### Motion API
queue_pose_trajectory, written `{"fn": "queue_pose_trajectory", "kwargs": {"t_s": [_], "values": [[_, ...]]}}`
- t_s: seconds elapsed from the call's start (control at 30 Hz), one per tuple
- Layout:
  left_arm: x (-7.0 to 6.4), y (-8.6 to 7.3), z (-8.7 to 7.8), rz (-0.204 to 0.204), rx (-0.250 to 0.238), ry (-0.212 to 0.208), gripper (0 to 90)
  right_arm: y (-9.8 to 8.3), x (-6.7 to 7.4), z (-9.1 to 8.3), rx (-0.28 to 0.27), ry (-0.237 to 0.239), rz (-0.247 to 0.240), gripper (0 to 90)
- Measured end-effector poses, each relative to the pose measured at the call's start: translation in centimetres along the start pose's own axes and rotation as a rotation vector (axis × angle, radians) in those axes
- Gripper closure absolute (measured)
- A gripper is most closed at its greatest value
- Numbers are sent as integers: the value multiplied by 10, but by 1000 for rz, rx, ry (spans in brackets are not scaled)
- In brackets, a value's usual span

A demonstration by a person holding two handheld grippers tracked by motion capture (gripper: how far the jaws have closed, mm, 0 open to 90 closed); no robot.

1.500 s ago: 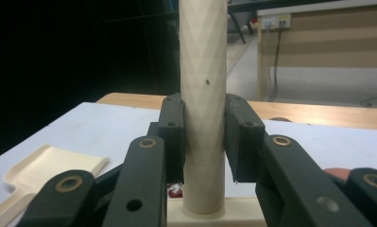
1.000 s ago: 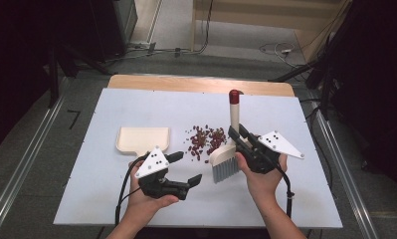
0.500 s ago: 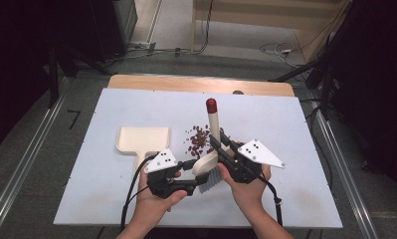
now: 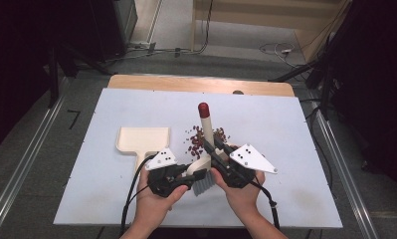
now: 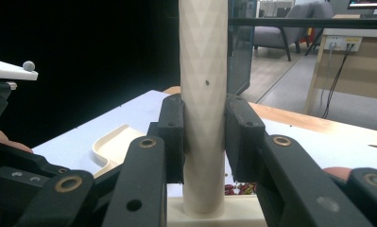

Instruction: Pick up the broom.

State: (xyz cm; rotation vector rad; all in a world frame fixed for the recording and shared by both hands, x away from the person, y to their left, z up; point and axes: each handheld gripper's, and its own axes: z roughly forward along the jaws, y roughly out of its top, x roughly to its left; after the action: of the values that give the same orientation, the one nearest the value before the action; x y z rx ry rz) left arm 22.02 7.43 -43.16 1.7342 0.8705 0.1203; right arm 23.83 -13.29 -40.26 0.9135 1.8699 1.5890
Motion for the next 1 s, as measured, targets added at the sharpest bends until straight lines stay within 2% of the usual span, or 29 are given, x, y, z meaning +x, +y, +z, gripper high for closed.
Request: {"fn": "queue_pose_trajectory", "kwargs": {"t_s": [0.17,0.27,0.37,0.5,0.57,0.63,0.67,0.73,0.77,0.83,0.93,0.97,1.0], "values": [[1,0,-1,12,7,35,687,0,0,0,5,12,0,691],[4,0,-3,22,16,45,690,2,-2,2,30,28,6,677],[7,1,-5,29,22,45,690,6,-7,4,67,113,4,566],[13,2,-10,52,27,51,691,11,-16,3,78,222,-13,498],[17,2,-14,85,36,57,690,14,-21,1,88,278,-22,475],[18,2,-16,97,41,57,690,16,-25,-1,98,309,-42,453],[22,2,-20,122,44,44,690,17,-28,-1,107,335,-53,447],[25,2,-24,144,53,28,690,18,-34,-2,133,376,-79,428],[25,2,-24,144,53,28,690,18,-34,-2,133,376,-79,428],[32,1,-31,179,56,9,690,17,-45,-3,173,432,-120,422],[35,1,-34,197,63,-1,690,15,-56,-4,206,474,-132,416],[37,0,-37,213,66,-23,690,15,-60,-4,218,488,-133,416],[37,0,-37,213,66,-23,690,15,-60,-4,218,488,-133,416]]}}
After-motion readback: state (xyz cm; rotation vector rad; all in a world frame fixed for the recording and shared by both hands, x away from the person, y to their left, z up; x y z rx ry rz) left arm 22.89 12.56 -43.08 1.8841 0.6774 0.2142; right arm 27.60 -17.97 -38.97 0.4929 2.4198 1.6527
